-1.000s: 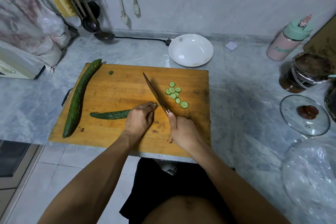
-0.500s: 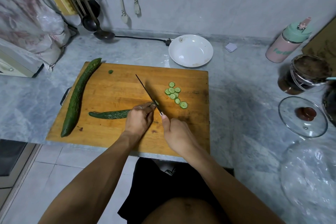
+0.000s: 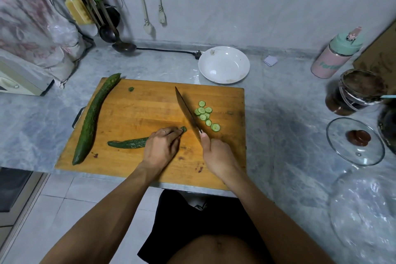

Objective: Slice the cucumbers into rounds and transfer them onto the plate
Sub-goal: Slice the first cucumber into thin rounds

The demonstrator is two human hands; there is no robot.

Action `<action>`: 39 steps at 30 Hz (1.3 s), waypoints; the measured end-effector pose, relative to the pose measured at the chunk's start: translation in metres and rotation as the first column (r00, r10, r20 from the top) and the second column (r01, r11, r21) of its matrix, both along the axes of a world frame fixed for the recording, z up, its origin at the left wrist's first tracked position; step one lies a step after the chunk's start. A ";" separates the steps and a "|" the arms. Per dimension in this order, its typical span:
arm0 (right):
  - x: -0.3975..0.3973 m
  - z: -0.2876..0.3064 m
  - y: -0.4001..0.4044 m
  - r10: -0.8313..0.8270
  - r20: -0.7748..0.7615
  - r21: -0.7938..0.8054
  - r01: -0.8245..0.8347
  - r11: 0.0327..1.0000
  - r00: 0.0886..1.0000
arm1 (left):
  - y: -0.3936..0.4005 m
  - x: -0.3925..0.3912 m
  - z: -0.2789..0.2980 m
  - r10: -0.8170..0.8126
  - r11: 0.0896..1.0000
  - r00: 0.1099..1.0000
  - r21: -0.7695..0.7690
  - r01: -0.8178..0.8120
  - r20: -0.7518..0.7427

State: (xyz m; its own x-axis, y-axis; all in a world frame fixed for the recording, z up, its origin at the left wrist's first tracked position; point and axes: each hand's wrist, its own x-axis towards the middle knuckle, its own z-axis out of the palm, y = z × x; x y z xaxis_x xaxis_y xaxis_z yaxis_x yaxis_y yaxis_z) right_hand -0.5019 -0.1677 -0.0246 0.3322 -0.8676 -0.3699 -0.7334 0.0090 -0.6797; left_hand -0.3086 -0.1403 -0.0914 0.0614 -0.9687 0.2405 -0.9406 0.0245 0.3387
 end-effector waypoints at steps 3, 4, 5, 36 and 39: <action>-0.013 0.001 -0.006 -0.007 -0.023 -0.029 0.007 1.000 1.000 | 0.004 -0.013 -0.001 0.079 0.997 0.995 0.023 -0.078 -0.061; -0.017 0.004 -0.007 -0.007 -0.018 -0.036 0.006 0.999 1.000 | 0.004 -0.016 -0.001 0.105 0.994 0.991 0.027 -0.103 -0.079; -0.020 0.006 -0.008 -0.009 -0.008 -0.036 0.008 0.999 1.000 | 0.004 -0.018 -0.002 0.119 0.993 0.989 0.029 -0.117 -0.087; 0.000 0.009 0.020 0.128 -0.080 0.000 -0.128 0.992 0.989 | 0.009 -0.025 -0.017 0.172 0.985 0.984 -0.033 -0.171 0.041; -0.002 0.006 0.017 0.125 -0.069 -0.003 -0.125 0.992 0.990 | 0.011 -0.021 -0.017 0.132 0.991 0.990 -0.002 -0.132 0.039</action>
State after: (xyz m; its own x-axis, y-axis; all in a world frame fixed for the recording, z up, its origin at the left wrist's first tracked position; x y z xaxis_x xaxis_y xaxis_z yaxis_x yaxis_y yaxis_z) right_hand -0.5043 -0.1505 -0.0181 0.4122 -0.8238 -0.3890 -0.7732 -0.0905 -0.6277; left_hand -0.3300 -0.1295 -0.1083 0.1797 -0.9529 0.2445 -0.9480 -0.1014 0.3018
